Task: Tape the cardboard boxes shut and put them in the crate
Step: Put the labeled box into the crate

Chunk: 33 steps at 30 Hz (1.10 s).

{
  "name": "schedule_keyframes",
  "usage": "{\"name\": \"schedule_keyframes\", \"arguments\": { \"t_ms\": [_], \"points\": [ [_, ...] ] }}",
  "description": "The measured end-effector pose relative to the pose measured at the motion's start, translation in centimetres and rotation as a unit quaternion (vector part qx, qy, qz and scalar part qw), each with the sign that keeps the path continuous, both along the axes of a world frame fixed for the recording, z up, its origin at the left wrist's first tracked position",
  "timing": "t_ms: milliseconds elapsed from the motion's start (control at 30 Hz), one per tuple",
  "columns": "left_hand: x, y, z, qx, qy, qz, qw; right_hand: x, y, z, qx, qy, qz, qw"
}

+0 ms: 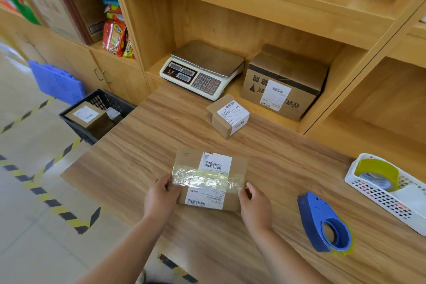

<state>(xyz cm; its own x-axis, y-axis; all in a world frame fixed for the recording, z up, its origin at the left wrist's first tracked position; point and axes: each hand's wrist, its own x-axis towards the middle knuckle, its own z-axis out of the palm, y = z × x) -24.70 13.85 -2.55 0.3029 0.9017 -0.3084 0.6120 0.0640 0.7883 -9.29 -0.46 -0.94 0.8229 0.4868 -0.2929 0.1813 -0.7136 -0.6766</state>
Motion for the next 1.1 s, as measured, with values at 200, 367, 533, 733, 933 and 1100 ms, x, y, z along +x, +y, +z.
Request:
{"name": "schedule_keyframes", "arguments": {
  "t_ms": [200, 367, 533, 733, 933, 1100],
  "points": [
    [-4.8, 2.6, 0.7, -0.015, -0.012, 0.039, 0.999, -4.2, 3.6, 1.1, 0.008, -0.026, 0.02, 0.999],
    [-12.1, 6.7, 1.4, -0.027, -0.051, 0.071, 0.996, -10.7, 8.7, 1.7, 0.015, -0.015, 0.059, 0.998],
    [-21.4, 11.9, 1.6, -0.006, -0.074, 0.132, 0.989, -19.8, 15.3, 2.5, 0.011, -0.011, 0.119, 0.993],
    [-32.4, 19.0, 1.2, -0.004, -0.034, 0.215, 0.976, -30.3, 23.9, 0.8, 0.013, 0.013, 0.174, 0.985],
    [-39.5, 24.2, 1.9, 0.022, 0.013, 0.231, 0.973, -36.6, 30.8, 0.0, 0.015, 0.025, 0.214, 0.976],
    [-41.6, 28.5, 1.5, 0.003, -0.016, 0.239, 0.971, -38.5, 36.4, -0.3, 0.017, 0.027, 0.241, 0.97]
  ]
}}
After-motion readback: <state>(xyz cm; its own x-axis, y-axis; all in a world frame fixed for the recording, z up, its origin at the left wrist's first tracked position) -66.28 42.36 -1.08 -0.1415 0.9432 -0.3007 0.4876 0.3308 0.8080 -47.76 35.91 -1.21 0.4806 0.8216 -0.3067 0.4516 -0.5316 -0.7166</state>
